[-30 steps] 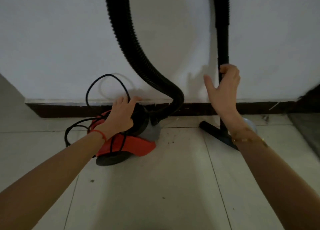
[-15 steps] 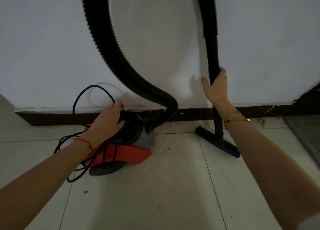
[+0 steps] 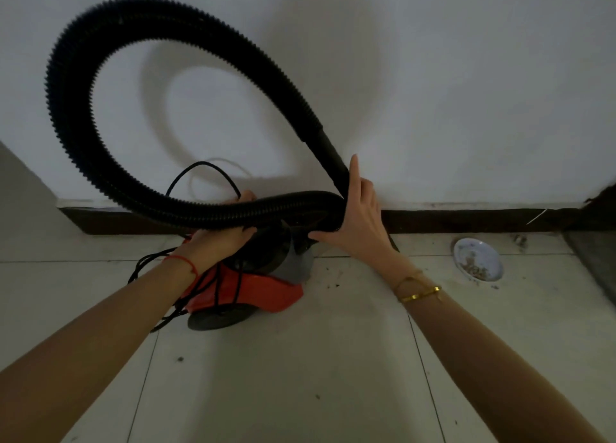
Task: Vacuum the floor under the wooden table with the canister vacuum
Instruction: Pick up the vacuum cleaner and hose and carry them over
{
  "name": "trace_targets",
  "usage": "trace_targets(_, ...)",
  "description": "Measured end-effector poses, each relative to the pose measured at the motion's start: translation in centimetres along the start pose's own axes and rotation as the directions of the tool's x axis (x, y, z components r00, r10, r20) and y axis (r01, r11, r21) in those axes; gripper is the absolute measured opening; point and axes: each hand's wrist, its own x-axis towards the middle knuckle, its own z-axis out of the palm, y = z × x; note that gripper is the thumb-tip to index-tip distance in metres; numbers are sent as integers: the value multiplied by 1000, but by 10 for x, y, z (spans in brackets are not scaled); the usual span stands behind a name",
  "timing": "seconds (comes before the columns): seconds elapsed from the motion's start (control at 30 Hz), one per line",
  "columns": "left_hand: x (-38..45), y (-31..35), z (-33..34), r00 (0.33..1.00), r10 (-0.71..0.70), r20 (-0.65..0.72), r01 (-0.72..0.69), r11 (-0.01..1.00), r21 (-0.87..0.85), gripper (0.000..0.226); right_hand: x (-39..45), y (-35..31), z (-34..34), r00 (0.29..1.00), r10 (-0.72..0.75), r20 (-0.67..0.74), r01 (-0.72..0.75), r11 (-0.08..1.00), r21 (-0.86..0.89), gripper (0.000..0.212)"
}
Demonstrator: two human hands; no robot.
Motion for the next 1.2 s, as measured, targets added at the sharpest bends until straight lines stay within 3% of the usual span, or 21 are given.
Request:
trace_targets(0.23, 7, 1, -1, 997, -54, 58, 36, 961, 273, 48, 23, -18, 24, 949, 118, -292, -157, 981, -112, 129)
trace_targets(0.3, 6, -2, -2, 998, -6, 55, -12, 948, 317, 53, 32, -17, 25, 930, 161, -329, -191, 980, -61, 118)
trace_targets(0.47, 0, -10, -9, 979, -100, 176, 28, 927, 373, 95, 47, -11, 23, 896, 216, -387, -234, 972, 0, 79)
trace_targets(0.53, -2, -13, -8, 976, -122, 178, 55, 938, 344, 100, 49, -10, 22, 887, 231, -400, -246, 969, 16, 72)
trace_targets(0.67, -1, -23, -5, 977, -158, 142, 119, 961, 249, 84, 50, -10, 20, 876, 250, -412, -259, 965, 35, 66)
trace_targets(0.87, 3, -28, -1, 980, -134, 144, 103, 973, 209, 53, 53, -13, 19, 857, 283, -430, -286, 956, 61, 60)
trace_targets(1.03, -8, -20, -11, 970, -177, 169, 157, 979, 130, 47, 54, -32, 1, 852, 354, -385, -329, 935, 133, 60)
trace_targets(1.2, -24, 33, -46, 949, -222, 223, 202, 973, 107, 43, 49, -63, -58, 840, 453, -299, -392, 887, 243, 62)
